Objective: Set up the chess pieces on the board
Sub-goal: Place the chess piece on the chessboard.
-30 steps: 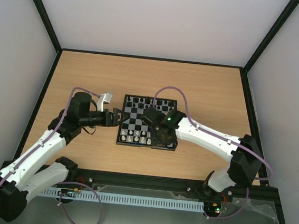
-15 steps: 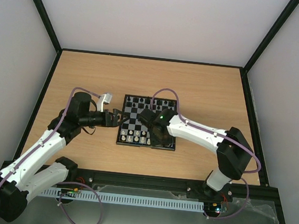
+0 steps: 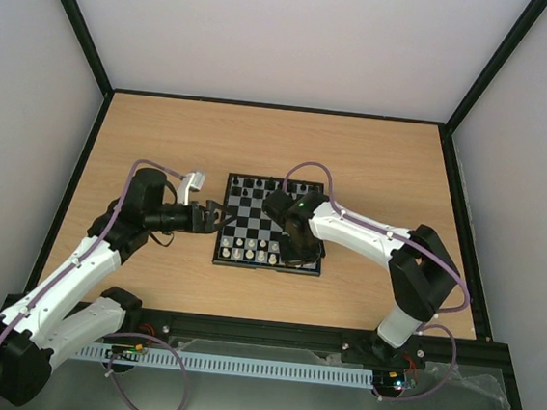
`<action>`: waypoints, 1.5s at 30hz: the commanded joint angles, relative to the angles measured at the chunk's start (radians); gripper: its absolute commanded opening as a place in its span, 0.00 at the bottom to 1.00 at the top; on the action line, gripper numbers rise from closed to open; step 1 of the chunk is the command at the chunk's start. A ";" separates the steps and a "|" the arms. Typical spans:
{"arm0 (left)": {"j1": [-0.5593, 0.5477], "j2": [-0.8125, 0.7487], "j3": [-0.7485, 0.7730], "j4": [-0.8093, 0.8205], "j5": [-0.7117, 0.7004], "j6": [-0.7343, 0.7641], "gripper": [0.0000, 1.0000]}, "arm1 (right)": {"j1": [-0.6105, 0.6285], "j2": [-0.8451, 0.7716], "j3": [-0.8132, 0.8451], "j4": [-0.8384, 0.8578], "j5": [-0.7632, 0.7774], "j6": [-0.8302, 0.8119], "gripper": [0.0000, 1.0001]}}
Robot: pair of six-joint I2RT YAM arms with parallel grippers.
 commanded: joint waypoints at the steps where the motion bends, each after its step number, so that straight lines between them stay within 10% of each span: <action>1: 0.008 0.007 -0.003 -0.008 0.023 0.016 0.99 | -0.022 0.033 -0.018 -0.018 -0.033 -0.062 0.07; 45: 0.018 0.028 -0.010 -0.002 0.040 0.035 0.99 | -0.075 0.164 0.067 0.017 -0.049 -0.153 0.10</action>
